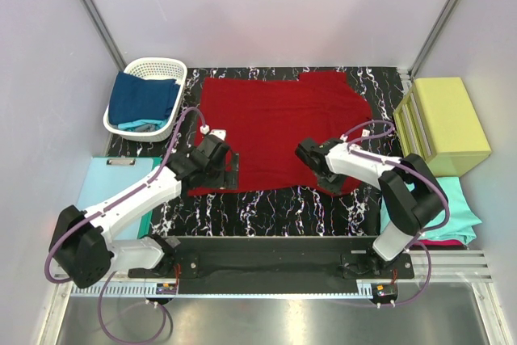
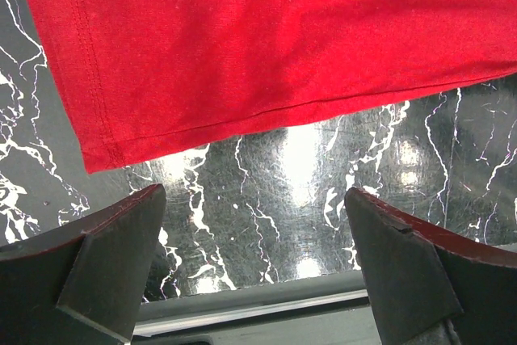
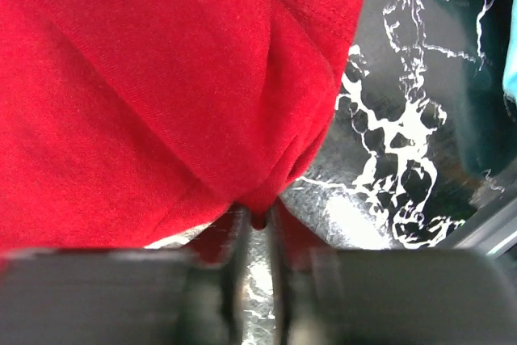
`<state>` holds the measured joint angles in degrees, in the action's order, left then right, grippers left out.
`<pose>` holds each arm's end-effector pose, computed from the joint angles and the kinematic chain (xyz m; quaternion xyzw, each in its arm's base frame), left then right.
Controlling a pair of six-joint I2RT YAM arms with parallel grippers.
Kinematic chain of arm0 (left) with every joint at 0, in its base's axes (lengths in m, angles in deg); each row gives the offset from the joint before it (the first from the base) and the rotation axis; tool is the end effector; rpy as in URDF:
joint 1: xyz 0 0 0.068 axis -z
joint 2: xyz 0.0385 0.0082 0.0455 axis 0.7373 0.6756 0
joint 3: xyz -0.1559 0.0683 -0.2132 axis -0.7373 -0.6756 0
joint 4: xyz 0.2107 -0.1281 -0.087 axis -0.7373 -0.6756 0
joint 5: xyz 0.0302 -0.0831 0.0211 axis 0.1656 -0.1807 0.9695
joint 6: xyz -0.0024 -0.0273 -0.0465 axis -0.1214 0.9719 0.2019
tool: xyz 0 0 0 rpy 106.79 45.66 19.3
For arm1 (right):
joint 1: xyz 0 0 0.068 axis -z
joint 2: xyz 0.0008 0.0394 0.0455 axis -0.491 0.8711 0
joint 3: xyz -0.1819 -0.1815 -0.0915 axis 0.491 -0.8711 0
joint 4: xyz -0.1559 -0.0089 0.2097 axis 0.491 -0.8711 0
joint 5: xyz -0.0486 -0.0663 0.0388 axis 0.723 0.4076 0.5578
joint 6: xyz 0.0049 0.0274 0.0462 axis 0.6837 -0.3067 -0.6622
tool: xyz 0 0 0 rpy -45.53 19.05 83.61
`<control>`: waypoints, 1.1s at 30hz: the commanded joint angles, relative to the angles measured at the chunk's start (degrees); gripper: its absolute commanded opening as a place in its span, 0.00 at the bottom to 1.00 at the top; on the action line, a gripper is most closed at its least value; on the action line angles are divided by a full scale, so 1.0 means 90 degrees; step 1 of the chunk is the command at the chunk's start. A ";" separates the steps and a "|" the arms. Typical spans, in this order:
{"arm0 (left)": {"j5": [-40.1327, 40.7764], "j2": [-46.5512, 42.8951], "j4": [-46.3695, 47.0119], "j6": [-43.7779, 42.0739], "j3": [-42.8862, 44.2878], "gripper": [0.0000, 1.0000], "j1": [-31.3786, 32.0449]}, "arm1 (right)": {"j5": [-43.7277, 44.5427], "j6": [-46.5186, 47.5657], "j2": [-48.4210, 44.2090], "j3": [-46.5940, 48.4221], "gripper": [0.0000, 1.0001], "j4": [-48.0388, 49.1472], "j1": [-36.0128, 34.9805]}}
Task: Fold and stack the t-shirts
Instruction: Grap the side of the flattened tshirt closest away from the robot with both arms
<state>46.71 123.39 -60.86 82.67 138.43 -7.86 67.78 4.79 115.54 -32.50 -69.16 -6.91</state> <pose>0.1844 -0.1430 0.2439 0.0415 0.9600 -0.0662 0.2688 0.2269 0.1442 0.1682 0.2650 0.9268 -0.1824 0.1938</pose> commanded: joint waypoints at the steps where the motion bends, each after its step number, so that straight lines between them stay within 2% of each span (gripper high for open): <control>1: -0.0072 -0.0246 0.0006 -0.0093 0.0009 0.99 0.0020 | -0.0061 -0.0188 -0.0164 -0.0138 0.01 0.0028 0.0012; 9: -0.0063 -0.0012 0.0036 -0.0034 0.0087 0.99 0.0020 | 0.0504 -0.0267 -0.0897 0.0300 0.00 -0.0383 -0.0369; 16: 0.0250 0.0681 0.0055 0.0102 0.0487 0.99 0.0010 | 0.0779 0.0524 -0.0283 0.1442 0.00 -0.0363 -0.0252; 21: 0.0182 0.1072 0.0055 0.0278 0.0800 0.99 0.0010 | 0.0779 0.0817 0.0147 0.1805 0.00 -0.0276 0.0089; 33: 0.0211 0.1160 0.0016 0.0454 0.0712 0.99 0.0000 | 0.0681 0.1725 0.0606 0.2253 0.00 0.0417 0.1242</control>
<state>47.63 133.48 -61.26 85.71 143.56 -7.86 72.04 16.81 119.85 -15.84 -68.83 1.99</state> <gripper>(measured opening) 0.987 0.019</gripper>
